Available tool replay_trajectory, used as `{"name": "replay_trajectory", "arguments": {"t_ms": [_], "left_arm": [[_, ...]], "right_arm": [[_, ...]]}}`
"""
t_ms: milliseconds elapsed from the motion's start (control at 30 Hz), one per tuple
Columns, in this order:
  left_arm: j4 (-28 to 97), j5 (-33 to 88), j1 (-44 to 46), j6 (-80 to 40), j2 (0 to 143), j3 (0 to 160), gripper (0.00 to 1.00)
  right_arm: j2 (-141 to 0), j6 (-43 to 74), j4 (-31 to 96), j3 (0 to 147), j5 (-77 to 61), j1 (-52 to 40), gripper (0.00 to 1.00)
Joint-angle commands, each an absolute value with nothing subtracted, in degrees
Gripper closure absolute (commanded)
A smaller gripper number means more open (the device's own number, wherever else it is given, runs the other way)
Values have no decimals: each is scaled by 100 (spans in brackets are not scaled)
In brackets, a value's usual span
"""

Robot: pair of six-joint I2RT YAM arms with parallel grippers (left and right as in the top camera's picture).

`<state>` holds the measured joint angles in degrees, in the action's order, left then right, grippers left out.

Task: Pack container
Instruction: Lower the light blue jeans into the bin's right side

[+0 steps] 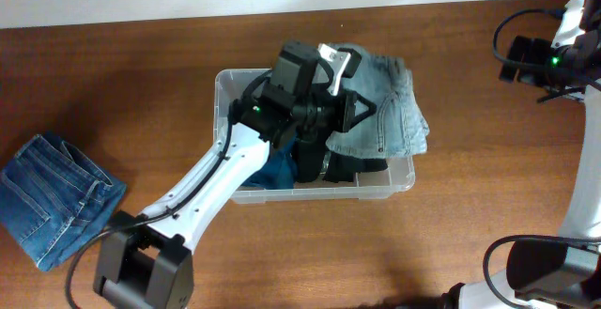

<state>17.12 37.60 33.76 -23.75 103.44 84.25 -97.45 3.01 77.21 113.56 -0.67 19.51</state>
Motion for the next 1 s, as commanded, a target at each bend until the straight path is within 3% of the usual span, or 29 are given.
{"name": "replay_trajectory", "arguments": {"t_ms": [0,467,533,600,667,833,967], "left_arm": [[1935,3874,3415,-2239,10492,8635,100],[3179,1920,3415,-1809,10615,8630,99],[3177,1920,3415,-1809,10645,8630,87],[3179,1920,3415,-1809,10700,8630,55],[3201,1920,3415,-1809,10792,8630,38],[3221,1859,3415,-1573,10975,8630,28],[3511,534,3413,-1181,10923,8646,24]], "right_arm": [[-9782,342,7719,11406,-36,1953,2],[-9782,342,7719,11406,-36,1953,2],[-9782,342,7719,11406,-36,1953,1],[-9782,342,7719,11406,-36,1953,2],[-9782,342,7719,11406,-36,1953,1],[-9782,342,7719,11406,-36,1953,2],[-9782,342,7719,11406,-36,1953,2]]}}
